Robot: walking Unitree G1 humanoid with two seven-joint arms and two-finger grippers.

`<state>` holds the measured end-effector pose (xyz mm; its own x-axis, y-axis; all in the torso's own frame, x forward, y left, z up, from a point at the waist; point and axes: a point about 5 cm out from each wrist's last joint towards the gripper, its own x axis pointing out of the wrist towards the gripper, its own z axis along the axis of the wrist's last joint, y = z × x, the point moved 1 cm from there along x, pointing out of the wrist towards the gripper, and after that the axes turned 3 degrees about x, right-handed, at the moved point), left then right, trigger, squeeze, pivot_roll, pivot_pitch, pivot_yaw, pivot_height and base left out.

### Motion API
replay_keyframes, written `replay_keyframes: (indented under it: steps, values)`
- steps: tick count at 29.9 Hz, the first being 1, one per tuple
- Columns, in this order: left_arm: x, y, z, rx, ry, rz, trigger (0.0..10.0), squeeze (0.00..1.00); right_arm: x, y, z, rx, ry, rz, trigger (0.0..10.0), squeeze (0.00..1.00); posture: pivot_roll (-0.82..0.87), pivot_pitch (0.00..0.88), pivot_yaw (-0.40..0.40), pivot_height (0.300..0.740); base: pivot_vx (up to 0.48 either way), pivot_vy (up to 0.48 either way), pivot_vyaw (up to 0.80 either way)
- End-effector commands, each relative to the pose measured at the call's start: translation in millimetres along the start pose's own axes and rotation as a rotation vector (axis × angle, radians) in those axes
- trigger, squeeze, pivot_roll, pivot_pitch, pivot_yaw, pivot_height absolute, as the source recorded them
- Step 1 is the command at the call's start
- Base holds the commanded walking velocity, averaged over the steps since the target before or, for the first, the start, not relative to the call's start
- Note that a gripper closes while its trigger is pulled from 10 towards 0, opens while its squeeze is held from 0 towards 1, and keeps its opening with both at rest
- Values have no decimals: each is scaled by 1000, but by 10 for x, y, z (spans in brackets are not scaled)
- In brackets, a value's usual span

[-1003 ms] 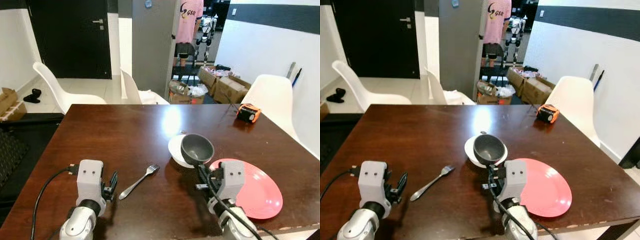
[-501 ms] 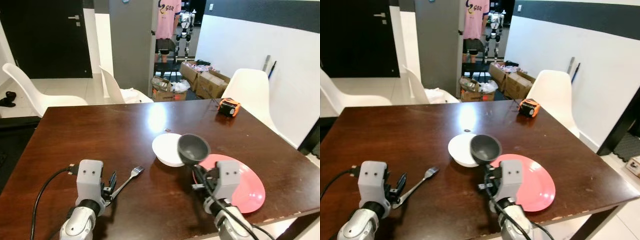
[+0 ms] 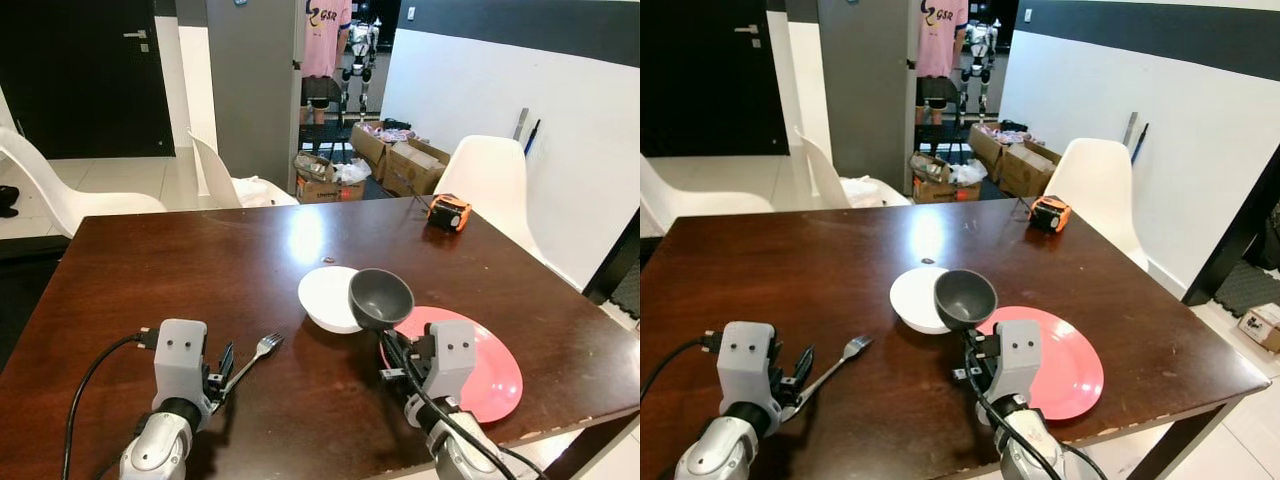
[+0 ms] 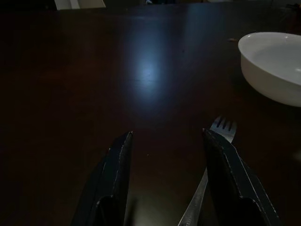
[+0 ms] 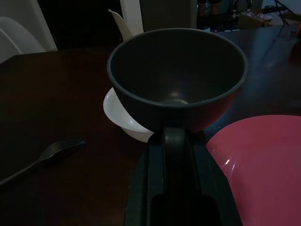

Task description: Setting the table

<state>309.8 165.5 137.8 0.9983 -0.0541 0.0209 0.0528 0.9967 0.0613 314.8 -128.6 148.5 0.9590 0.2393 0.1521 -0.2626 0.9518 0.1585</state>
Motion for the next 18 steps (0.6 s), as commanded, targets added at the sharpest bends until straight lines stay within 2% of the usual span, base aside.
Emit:
replay_keyframes:
  steps: [1, 18]
  values:
    - [-22, -5, -70, 5, 29, -1, 10000, 0, -14, -2, 2, -10, -6, -1, 10000, 0, 5, 70, 26, 740, 0, 0, 0]
    - [-10, 0, -65, 8, 28, -3, 10000, 0, -8, 2, -2, -7, -8, -4, 10000, 0, 6, 70, 29, 740, 0, 0, 0]
